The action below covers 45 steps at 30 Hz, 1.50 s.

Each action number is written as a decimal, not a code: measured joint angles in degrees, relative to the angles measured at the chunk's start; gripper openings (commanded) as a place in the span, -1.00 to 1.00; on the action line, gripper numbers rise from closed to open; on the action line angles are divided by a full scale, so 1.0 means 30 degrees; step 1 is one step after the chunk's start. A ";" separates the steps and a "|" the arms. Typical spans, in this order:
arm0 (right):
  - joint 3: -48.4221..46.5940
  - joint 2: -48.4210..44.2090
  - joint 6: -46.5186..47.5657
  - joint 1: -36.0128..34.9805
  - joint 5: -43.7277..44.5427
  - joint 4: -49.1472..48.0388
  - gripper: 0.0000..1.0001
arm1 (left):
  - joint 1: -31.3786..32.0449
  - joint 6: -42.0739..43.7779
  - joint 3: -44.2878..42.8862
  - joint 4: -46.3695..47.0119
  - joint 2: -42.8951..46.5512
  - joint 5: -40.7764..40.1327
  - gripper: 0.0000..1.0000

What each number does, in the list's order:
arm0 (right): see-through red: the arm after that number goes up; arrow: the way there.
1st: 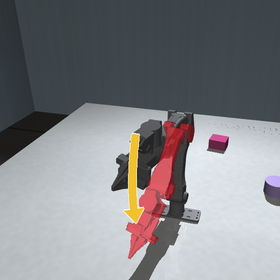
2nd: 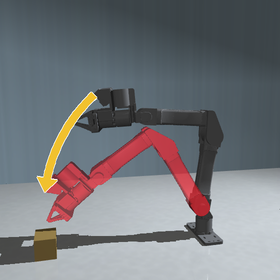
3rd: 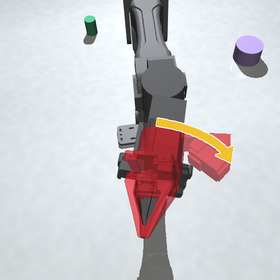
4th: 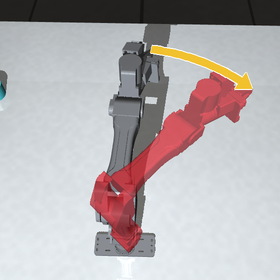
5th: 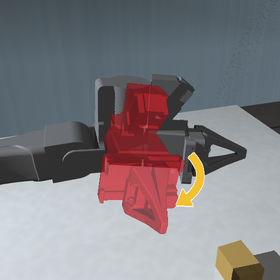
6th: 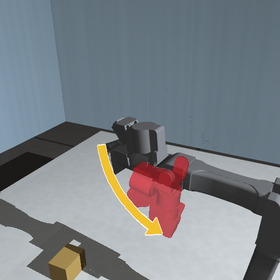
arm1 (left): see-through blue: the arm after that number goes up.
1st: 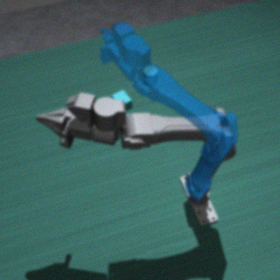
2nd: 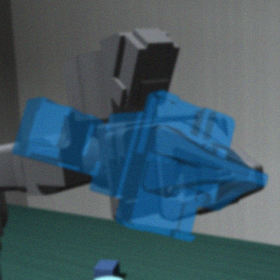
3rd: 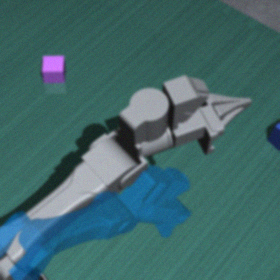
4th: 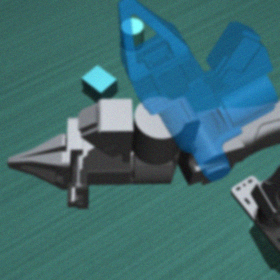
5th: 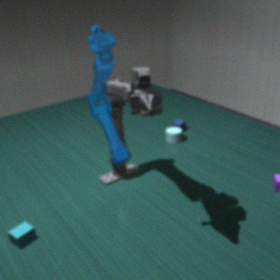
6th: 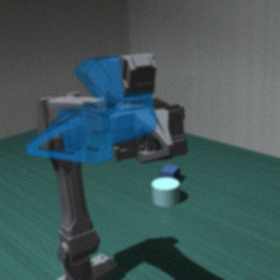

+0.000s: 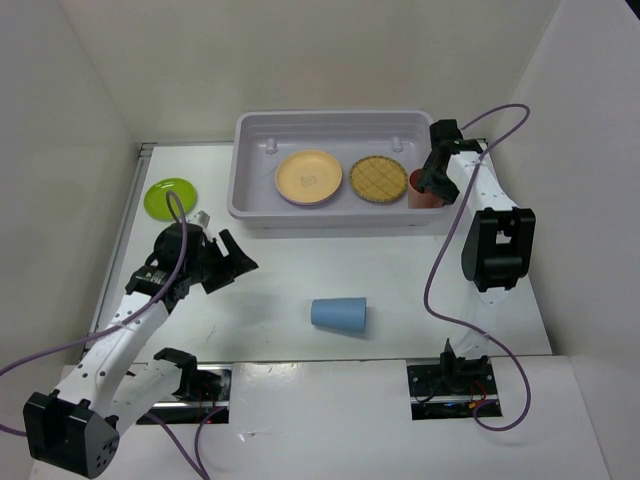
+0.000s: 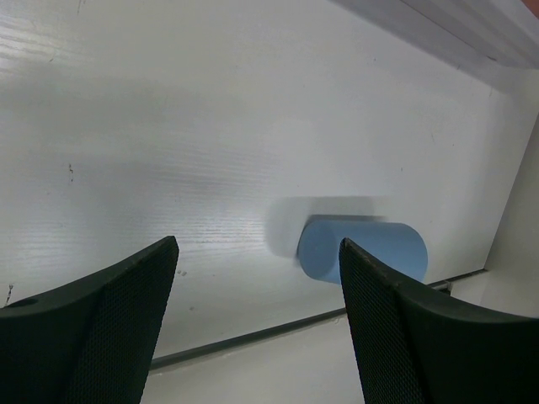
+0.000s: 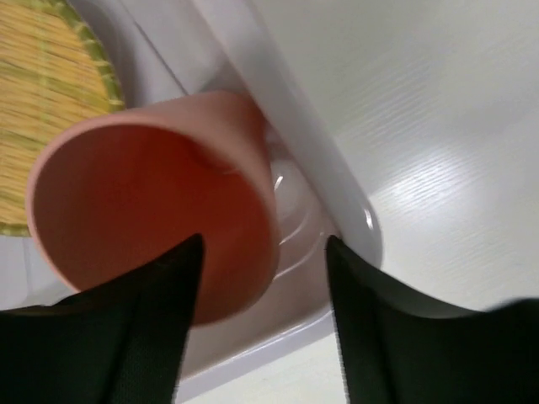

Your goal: Place the mixed dishes into the plastic bin

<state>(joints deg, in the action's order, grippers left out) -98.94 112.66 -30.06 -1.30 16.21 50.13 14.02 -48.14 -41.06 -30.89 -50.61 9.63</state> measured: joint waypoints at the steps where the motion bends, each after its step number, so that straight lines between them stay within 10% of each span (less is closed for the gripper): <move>1: 0.0007 -0.0022 0.0036 -0.0087 -0.0051 -0.0087 0.47 | 0.0000 0.0007 0.0029 0.0007 0.0007 0.0044 0.68; 17: -0.1559 -0.5894 -0.0102 -0.0699 0.0714 0.1239 0.65 | 0.0000 0.0036 0.0073 0.0175 -0.0437 0.0321 0.68; 26: 0.7286 -1.4542 0.0590 -0.2798 -0.6550 -0.1180 0.59 | 0.0240 0.0590 0.0073 0.1319 -0.3446 0.1224 0.68; 45: 1.5278 -1.2407 -0.0102 -0.7832 -1.2123 -0.5821 0.52 | 0.4109 -0.0342 -0.1617 0.5617 -1.2305 0.0670 0.68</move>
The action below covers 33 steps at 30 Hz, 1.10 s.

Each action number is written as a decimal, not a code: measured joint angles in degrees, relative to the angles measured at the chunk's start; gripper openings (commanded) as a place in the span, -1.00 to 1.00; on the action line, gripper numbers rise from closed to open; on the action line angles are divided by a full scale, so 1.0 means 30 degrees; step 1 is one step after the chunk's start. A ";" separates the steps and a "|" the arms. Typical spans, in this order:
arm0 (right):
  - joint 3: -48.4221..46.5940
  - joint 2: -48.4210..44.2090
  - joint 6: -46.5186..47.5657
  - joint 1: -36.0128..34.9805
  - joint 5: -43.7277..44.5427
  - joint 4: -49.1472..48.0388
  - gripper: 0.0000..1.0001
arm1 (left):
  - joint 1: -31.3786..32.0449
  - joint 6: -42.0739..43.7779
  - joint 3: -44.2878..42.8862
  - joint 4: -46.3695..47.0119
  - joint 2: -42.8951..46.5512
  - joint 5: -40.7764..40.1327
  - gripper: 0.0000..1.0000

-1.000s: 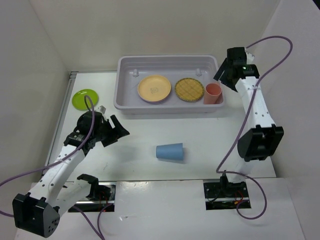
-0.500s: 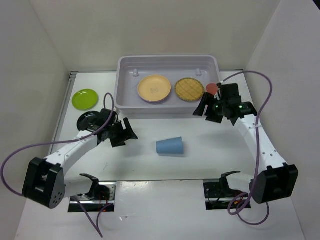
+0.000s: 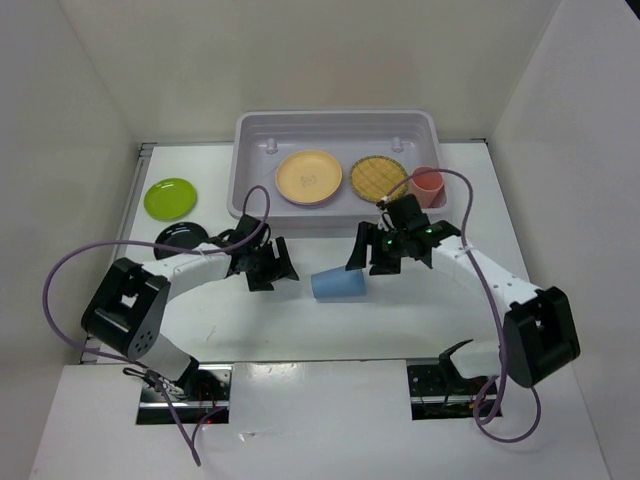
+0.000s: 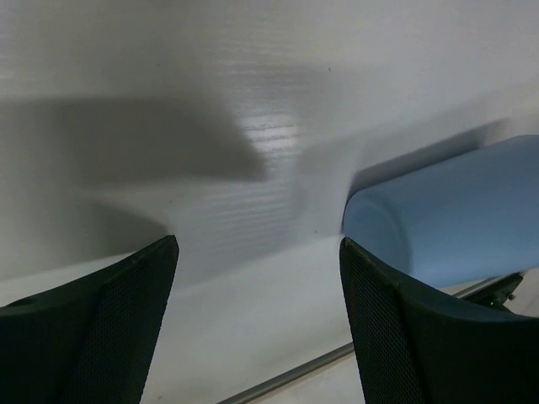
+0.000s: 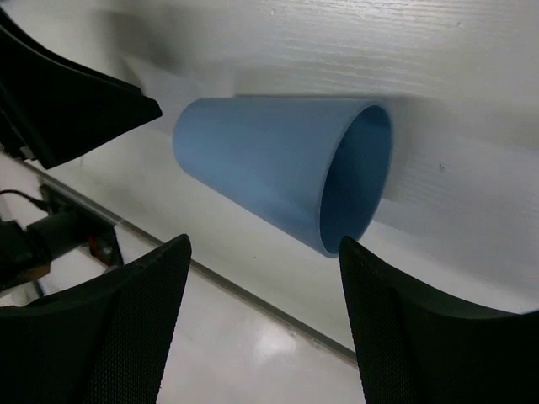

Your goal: Place the mixed dishes into the plastic bin

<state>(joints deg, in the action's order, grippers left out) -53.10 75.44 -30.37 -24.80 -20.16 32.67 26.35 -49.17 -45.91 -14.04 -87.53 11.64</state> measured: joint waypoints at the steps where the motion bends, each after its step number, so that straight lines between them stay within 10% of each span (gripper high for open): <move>1: 0.0058 0.0539 -0.0226 -0.0561 0.0233 -0.0364 0.52 | 0.0051 -0.0160 -0.0095 0.0124 -0.0313 -0.0022 0.68; 12: 0.0066 0.4269 -0.1923 -0.3570 0.2535 -0.3053 0.09 | 0.0270 -0.0765 -0.1107 0.1501 -0.1880 -0.0146 0.68; 19: -0.0066 0.3191 -0.2353 -0.3679 0.2135 -0.3672 -0.68 | 0.0182 -0.0816 -0.1137 0.1632 -0.1887 -0.0576 0.68; 33: -0.7665 0.0736 -0.1494 -0.3198 0.3249 0.1304 -0.96 | 0.0444 -0.0736 -0.1129 -0.0146 0.0386 -0.0634 0.68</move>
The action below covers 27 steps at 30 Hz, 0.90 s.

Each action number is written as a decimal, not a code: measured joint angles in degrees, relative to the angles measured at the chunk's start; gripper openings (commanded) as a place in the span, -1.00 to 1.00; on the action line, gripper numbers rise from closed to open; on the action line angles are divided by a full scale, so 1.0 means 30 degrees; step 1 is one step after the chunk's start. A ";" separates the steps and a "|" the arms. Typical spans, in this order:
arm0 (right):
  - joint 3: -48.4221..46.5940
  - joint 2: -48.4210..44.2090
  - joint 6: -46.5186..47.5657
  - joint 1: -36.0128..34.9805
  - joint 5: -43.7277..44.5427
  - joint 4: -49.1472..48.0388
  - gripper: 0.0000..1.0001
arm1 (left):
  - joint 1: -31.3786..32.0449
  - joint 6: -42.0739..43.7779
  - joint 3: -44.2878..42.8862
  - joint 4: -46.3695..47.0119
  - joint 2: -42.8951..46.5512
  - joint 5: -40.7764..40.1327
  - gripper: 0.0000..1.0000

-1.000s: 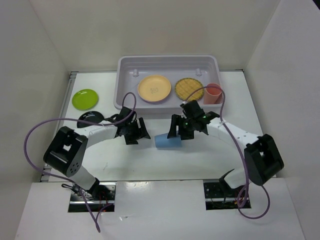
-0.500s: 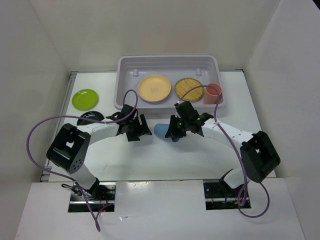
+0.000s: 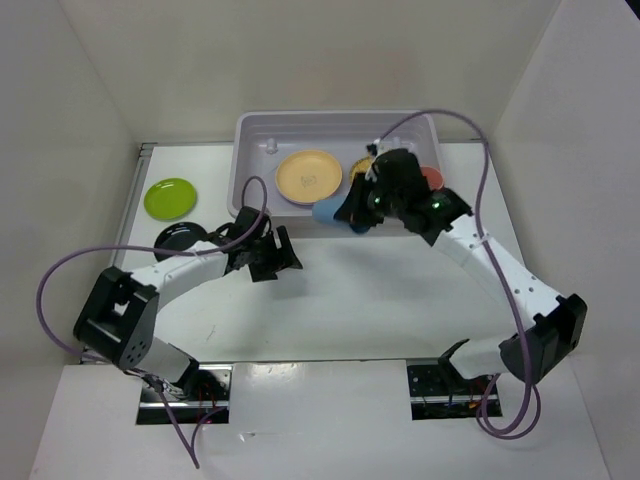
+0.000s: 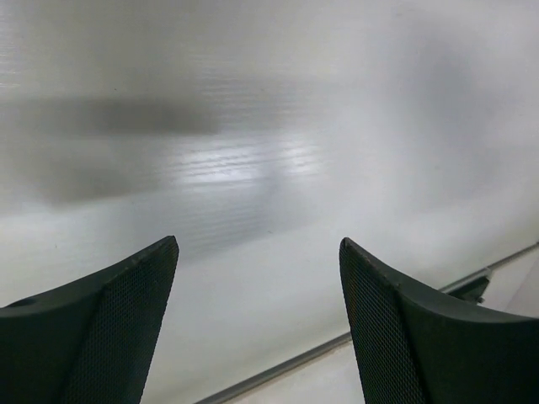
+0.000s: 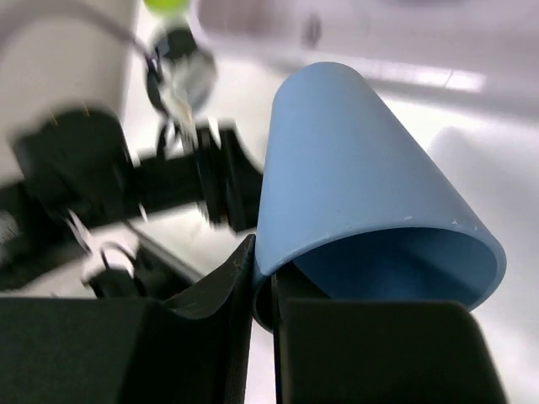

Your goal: Place the mixed dishes into the plastic bin

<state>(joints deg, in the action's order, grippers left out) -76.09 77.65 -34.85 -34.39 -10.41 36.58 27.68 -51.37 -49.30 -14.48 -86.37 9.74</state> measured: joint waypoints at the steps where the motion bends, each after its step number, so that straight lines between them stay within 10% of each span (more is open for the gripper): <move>1: -0.1107 0.0007 0.0168 0.0350 0.0211 0.0080 -0.98 | 0.0000 0.0000 0.0000 -0.0182 0.0561 -0.0007 0.68; 12: -1.2735 0.7388 0.2404 0.2994 0.5129 0.3453 -1.00 | -0.0277 0.0175 -0.0357 -0.3045 0.4998 -0.0277 0.68; 27: -1.8724 1.5861 0.4422 0.3825 0.7060 1.0149 -1.00 | -0.0765 0.0568 0.0073 -0.4116 0.6098 -0.0270 0.70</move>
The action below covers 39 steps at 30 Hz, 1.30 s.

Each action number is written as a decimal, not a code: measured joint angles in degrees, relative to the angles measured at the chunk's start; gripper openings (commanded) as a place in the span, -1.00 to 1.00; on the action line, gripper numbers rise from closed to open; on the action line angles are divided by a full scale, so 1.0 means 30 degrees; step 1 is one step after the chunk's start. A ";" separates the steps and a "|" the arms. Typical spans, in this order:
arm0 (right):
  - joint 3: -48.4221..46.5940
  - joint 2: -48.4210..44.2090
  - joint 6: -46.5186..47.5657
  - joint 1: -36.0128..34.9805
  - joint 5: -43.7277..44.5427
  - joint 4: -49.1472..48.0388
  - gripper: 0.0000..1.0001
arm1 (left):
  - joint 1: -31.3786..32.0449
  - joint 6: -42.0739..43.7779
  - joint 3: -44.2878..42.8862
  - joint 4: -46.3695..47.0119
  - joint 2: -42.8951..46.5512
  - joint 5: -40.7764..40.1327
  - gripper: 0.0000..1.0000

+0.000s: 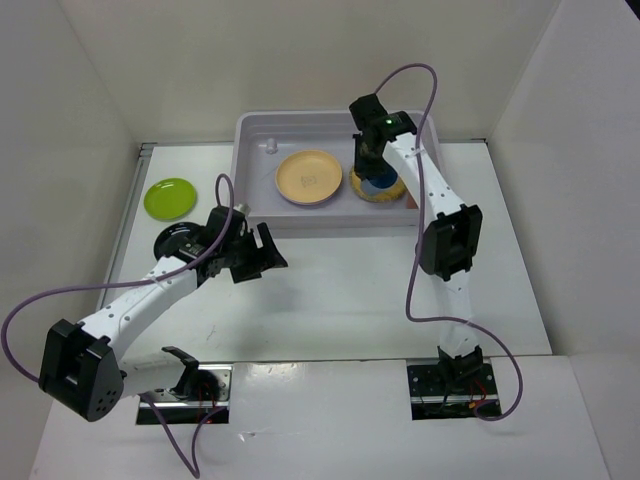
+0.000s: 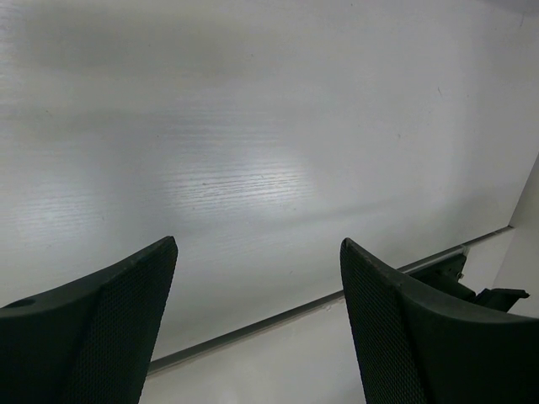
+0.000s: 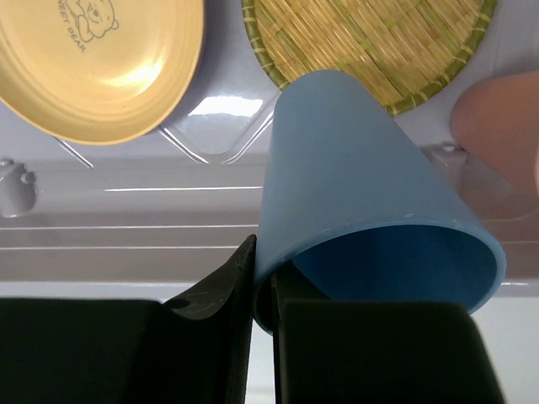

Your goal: Place the mixed dishes into the plastic bin

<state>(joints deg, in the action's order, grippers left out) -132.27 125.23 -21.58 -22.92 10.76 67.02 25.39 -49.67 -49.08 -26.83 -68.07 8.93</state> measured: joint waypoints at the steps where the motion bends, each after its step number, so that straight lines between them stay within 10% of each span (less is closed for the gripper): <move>1: -0.0634 0.0430 0.0051 0.0015 -0.0029 0.0284 -1.00 | -0.0015 0.0015 0.0036 0.0007 0.0000 0.0015 0.71; 23: -0.1909 0.3286 0.1071 0.0109 -0.3060 0.1260 -0.87 | -0.0291 0.0080 0.0189 -0.0058 0.0007 0.0131 0.71; 34: -0.1931 0.3606 0.1260 0.0117 -0.2987 0.1253 0.38 | -0.0291 0.0153 0.0197 -0.0051 -0.0036 0.0131 0.71; 39: -0.2958 0.3592 0.1377 0.0117 -0.2798 0.1370 0.59 | -0.0291 0.0153 0.0197 -0.0051 -0.0036 0.0131 0.71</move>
<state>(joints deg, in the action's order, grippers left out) -141.14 136.00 -17.45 -22.57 2.37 71.13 24.51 -49.21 -48.49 -26.98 -68.18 9.32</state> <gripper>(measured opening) 0.766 0.851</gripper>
